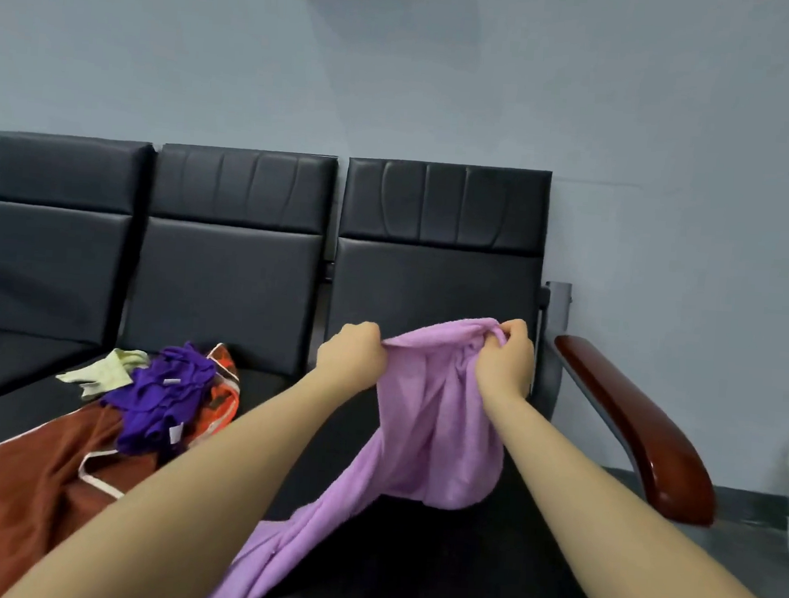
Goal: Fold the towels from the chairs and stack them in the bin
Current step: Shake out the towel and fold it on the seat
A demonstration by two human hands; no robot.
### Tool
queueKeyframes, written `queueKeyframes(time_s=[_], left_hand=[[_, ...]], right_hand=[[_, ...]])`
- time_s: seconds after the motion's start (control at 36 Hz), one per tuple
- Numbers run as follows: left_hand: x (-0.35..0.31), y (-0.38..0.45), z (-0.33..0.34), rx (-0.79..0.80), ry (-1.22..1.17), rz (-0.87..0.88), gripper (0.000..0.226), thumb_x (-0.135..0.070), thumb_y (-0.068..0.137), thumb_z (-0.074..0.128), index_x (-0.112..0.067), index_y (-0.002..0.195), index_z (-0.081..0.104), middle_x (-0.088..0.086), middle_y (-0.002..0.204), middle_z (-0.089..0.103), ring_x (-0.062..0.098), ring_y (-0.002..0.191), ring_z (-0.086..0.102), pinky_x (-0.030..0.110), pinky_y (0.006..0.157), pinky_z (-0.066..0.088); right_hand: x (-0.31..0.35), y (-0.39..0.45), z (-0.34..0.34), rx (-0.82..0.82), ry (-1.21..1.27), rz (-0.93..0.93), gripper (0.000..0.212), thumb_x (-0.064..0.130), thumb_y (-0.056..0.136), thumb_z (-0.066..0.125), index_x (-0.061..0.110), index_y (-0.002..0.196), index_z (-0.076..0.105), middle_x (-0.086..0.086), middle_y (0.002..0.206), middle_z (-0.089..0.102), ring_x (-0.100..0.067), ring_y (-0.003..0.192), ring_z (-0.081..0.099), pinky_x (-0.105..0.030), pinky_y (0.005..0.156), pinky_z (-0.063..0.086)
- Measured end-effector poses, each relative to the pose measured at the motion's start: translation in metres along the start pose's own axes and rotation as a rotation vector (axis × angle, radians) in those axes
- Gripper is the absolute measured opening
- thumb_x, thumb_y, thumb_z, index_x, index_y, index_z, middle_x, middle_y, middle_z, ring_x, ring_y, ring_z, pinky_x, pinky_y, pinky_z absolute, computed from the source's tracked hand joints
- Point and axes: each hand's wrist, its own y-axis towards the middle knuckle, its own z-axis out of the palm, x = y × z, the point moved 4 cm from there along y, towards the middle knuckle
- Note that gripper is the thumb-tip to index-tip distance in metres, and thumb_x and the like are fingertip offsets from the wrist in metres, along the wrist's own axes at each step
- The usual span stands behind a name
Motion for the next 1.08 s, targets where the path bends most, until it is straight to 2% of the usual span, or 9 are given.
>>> queueKeyframes(time_s=[0.22, 0.36, 0.44, 0.53, 0.64, 0.75, 0.94, 1.03, 1.08], left_hand=[[-0.015, 0.018, -0.006, -0.224, -0.503, -0.008, 0.022, -0.012, 0.095, 0.028, -0.004, 0.094, 0.049, 0.012, 0.088, 0.058, 0.027, 0.074, 0.052, 0.033, 0.064, 0.041], [-0.01, 0.027, 0.013, -0.19, -0.473, 0.025, 0.022, -0.005, 0.094, 0.028, -0.002, 0.101, 0.049, 0.015, 0.096, 0.059, 0.033, 0.087, 0.057, 0.044, 0.075, 0.048], [0.002, 0.028, 0.031, -0.109, -0.388, 0.02, 0.023, -0.003, 0.093, 0.034, -0.001, 0.113, 0.046, 0.014, 0.112, 0.054, 0.032, 0.098, 0.053, 0.044, 0.084, 0.047], [0.015, 0.026, 0.053, 0.004, -0.303, -0.006, 0.034, 0.007, 0.088, 0.035, 0.0, 0.121, 0.038, 0.017, 0.114, 0.05, 0.033, 0.098, 0.052, 0.038, 0.077, 0.044], [0.028, 0.016, 0.079, 0.067, -0.182, -0.027, 0.028, 0.012, 0.084, 0.034, -0.005, 0.106, 0.034, 0.018, 0.106, 0.05, 0.035, 0.092, 0.052, 0.035, 0.067, 0.036], [0.038, 0.01, 0.102, 0.106, -0.059, 0.041, 0.03, 0.01, 0.084, 0.037, -0.003, 0.111, 0.038, 0.017, 0.11, 0.048, 0.036, 0.096, 0.052, 0.036, 0.069, 0.037], [0.047, -0.006, 0.126, 0.121, 0.213, 0.186, 0.022, -0.01, 0.094, 0.047, -0.004, 0.115, 0.043, 0.014, 0.114, 0.049, 0.034, 0.097, 0.055, 0.029, 0.067, 0.029], [0.051, -0.015, 0.129, 0.112, 0.238, 0.165, 0.027, -0.011, 0.096, 0.046, -0.004, 0.121, 0.039, 0.014, 0.116, 0.048, 0.035, 0.098, 0.055, 0.031, 0.067, 0.029], [0.056, -0.023, 0.13, 0.103, 0.239, 0.126, 0.032, -0.008, 0.093, 0.048, -0.004, 0.123, 0.037, 0.014, 0.119, 0.045, 0.035, 0.097, 0.057, 0.031, 0.065, 0.03]], right_hand=[[-0.013, 0.008, 0.012, -0.015, 0.03, 0.016, 0.013, 0.018, 0.101, 0.038, 0.012, 0.097, 0.048, -0.006, 0.106, 0.043, -0.015, 0.071, 0.043, -0.03, 0.068, 0.035], [-0.033, 0.012, 0.031, 0.065, 0.126, 0.015, 0.017, 0.01, 0.098, 0.042, 0.009, 0.109, 0.055, -0.012, 0.118, 0.048, -0.021, 0.094, 0.053, -0.032, 0.083, 0.045], [-0.045, 0.009, 0.046, 0.274, 0.112, -0.059, 0.034, 0.011, 0.098, 0.044, 0.017, 0.131, 0.051, -0.006, 0.135, 0.044, -0.012, 0.103, 0.05, -0.027, 0.094, 0.044], [-0.059, 0.001, 0.062, 0.447, 0.052, -0.095, 0.046, 0.005, 0.095, 0.049, 0.019, 0.138, 0.046, -0.003, 0.14, 0.037, -0.015, 0.106, 0.054, -0.018, 0.089, 0.042], [-0.076, -0.015, 0.076, 0.521, -0.113, -0.147, 0.027, 0.003, 0.089, 0.058, 0.017, 0.113, 0.058, -0.004, 0.115, 0.047, -0.018, 0.098, 0.054, -0.021, 0.079, 0.044], [-0.087, -0.039, 0.079, 0.681, -0.182, -0.207, 0.009, 0.003, 0.087, 0.056, 0.01, 0.091, 0.058, -0.011, 0.095, 0.063, -0.017, 0.081, 0.055, -0.012, 0.062, 0.04], [-0.109, -0.068, 0.085, 0.996, -0.53, -0.426, 0.017, 0.014, 0.087, 0.061, 0.008, 0.102, 0.068, -0.002, 0.099, 0.065, -0.016, 0.092, 0.058, -0.025, 0.088, 0.047], [-0.128, -0.075, 0.088, 0.994, -0.689, -0.442, 0.018, 0.03, 0.086, 0.064, 0.019, 0.074, 0.057, 0.004, 0.078, 0.058, -0.017, 0.076, 0.053, -0.034, 0.075, 0.048], [-0.132, -0.081, 0.088, 0.981, -0.76, -0.468, 0.016, 0.029, 0.091, 0.057, 0.022, 0.077, 0.056, 0.003, 0.082, 0.057, -0.019, 0.08, 0.055, -0.034, 0.074, 0.047]])
